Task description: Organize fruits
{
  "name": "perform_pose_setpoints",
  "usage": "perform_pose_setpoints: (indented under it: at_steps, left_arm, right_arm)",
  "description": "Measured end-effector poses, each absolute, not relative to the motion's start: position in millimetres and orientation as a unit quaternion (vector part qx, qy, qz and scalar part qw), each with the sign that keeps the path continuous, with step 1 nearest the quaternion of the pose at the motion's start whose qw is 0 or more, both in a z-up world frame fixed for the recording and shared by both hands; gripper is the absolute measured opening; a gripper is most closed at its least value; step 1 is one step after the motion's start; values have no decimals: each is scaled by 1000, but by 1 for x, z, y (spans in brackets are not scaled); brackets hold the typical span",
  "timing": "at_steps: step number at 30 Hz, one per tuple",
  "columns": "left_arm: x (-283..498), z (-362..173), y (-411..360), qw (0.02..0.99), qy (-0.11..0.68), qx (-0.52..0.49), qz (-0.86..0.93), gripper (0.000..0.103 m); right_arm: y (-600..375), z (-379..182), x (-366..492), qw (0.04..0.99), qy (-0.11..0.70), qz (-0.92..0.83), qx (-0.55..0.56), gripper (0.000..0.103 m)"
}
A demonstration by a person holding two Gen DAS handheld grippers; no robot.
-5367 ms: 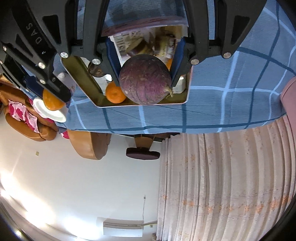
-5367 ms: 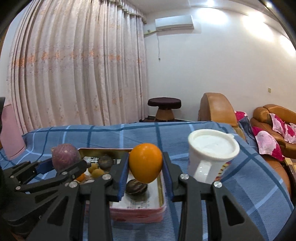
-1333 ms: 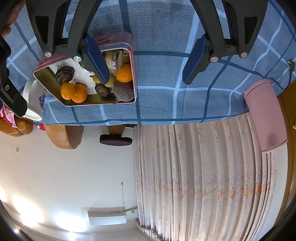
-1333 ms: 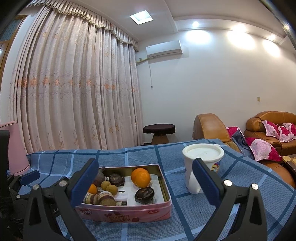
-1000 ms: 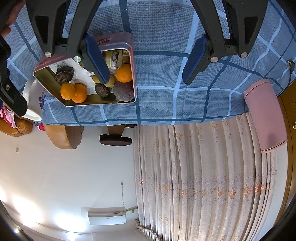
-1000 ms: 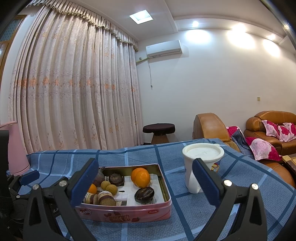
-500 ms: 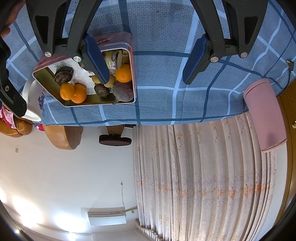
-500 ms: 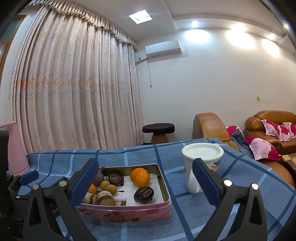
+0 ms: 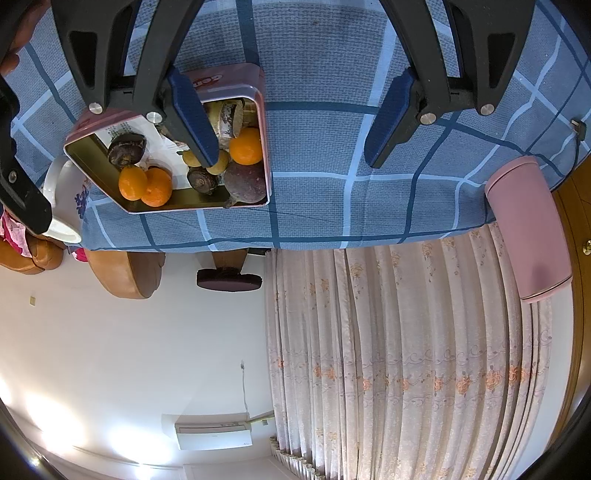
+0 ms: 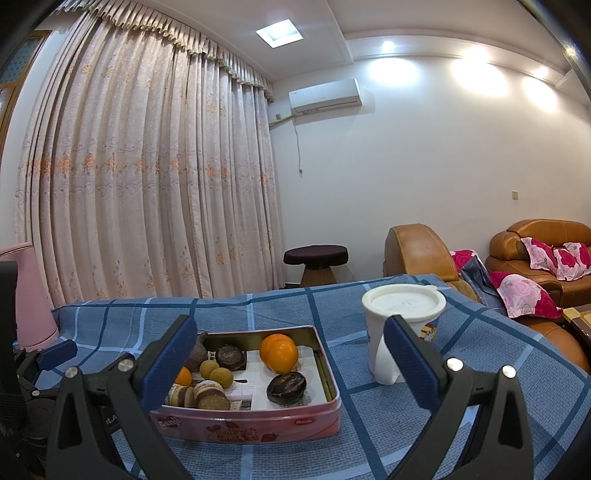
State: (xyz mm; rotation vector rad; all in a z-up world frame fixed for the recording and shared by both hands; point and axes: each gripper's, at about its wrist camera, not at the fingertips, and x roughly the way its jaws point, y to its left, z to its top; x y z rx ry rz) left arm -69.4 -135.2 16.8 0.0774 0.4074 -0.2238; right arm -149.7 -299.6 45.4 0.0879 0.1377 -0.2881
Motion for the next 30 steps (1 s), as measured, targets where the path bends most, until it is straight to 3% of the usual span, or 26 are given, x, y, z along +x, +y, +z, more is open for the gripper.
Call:
perform_pose_setpoints:
  at_steps: [30]
  left_arm:
    - [-72,18,-118,970,208,40,-117,82]
  right_arm:
    - [-300,44,-151,985,75,-146,48,103]
